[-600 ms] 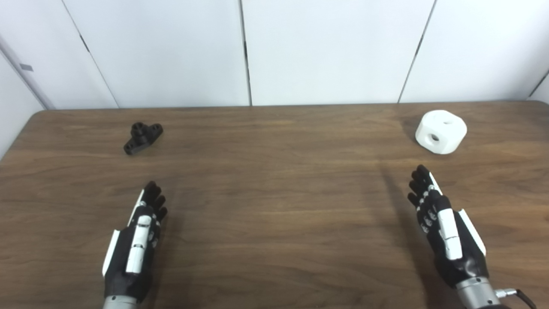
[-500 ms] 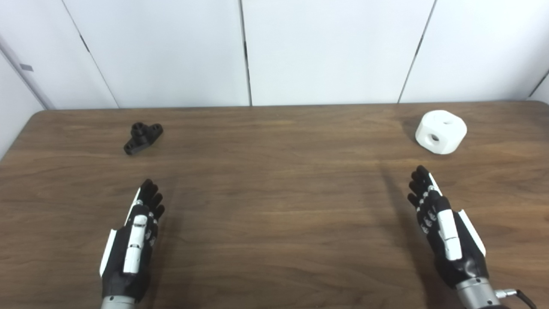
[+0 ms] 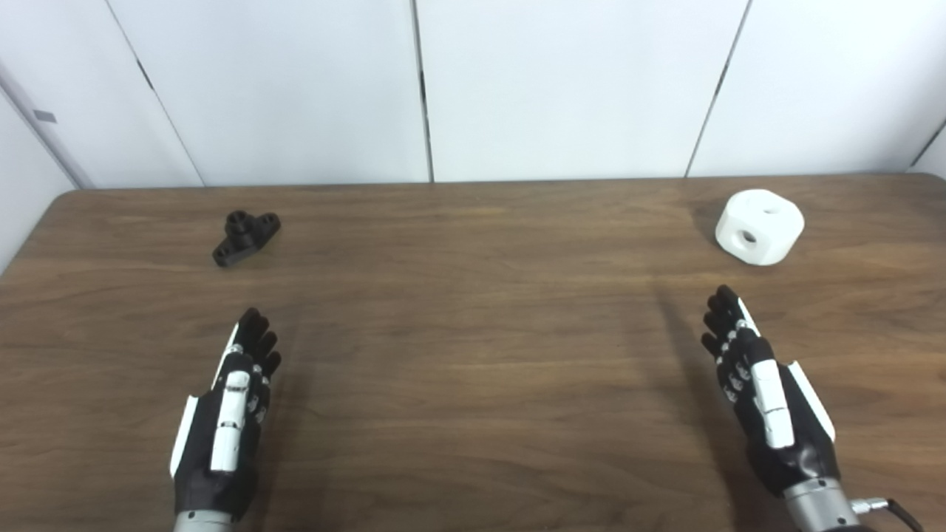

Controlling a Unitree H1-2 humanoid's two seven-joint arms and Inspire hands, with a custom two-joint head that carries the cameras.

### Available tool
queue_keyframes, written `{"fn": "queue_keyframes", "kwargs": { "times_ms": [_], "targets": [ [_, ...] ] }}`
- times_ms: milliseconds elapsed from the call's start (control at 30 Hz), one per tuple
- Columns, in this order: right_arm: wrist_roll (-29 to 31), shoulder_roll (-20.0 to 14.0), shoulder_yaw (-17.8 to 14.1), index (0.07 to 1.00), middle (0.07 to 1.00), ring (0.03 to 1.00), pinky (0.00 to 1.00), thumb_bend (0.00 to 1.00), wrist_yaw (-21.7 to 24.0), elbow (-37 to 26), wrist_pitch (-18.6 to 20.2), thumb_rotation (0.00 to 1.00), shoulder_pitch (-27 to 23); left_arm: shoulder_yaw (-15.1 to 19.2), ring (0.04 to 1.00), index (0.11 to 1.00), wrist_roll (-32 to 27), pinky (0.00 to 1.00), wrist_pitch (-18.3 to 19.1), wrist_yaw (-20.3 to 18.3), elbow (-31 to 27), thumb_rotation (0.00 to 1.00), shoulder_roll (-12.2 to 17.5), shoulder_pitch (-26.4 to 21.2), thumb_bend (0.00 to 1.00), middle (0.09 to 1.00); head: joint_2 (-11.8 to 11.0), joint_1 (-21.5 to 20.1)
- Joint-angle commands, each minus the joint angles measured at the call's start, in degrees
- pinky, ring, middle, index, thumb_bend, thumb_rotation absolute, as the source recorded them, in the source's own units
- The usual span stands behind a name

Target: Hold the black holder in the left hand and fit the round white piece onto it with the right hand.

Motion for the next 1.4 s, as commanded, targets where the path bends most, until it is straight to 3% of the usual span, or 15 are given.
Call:
{"fn": "queue_keyframes", "kwargs": {
  "times_ms": [0,167,367,767,1033,1367],
  "targets": [
    [0.57,-0.24,-0.57,1.000,1.000,1.000,1.00,0.58,0.36,-0.86,-3.06,1.00,-0.80,0.22,1.000,0.995,-0.33,1.00,-2.21,0.01,-0.89,0.85,-1.01,-0.53,0.33,0.997,0.05,0.05],
    [0.73,-0.39,-0.75,1.000,1.000,1.000,1.00,0.59,0.38,-0.55,-3.37,1.00,-0.82,-0.06,1.000,0.989,0.09,1.00,-1.88,0.23,-0.93,0.82,-1.24,-0.57,0.32,0.999,-0.48,0.81],
    [2.08,-0.92,-1.38,1.000,1.000,1.000,1.00,0.60,0.71,-1.26,-2.48,1.00,-0.38,-0.74,0.998,0.995,1.68,1.00,-2.92,0.62,-0.68,0.78,-1.86,-0.15,0.34,0.992,-2.38,4.86],
    [3.12,-2.10,-1.96,1.000,1.000,1.000,1.00,0.55,2.47,1.45,-5.72,1.00,0.95,-3.60,0.994,0.967,5.08,1.00,-4.19,2.18,-0.85,0.75,-3.79,1.88,0.42,0.982,-8.35,12.85],
    [3.72,-2.43,-1.96,1.000,1.000,1.000,1.00,0.54,3.63,1.93,-6.48,1.00,1.03,-5.66,0.992,0.978,6.13,0.99,-4.85,3.30,-0.62,0.71,-3.85,2.20,0.40,0.990,-10.44,15.17],
    [3.50,-2.37,-2.03,1.000,1.000,1.000,1.00,0.62,3.84,2.60,-6.01,1.00,1.16,-7.37,0.978,0.979,7.51,0.99,-6.90,4.70,1.37,0.73,-4.17,2.17,0.39,0.974,-14.00,17.29]
  ]
}}
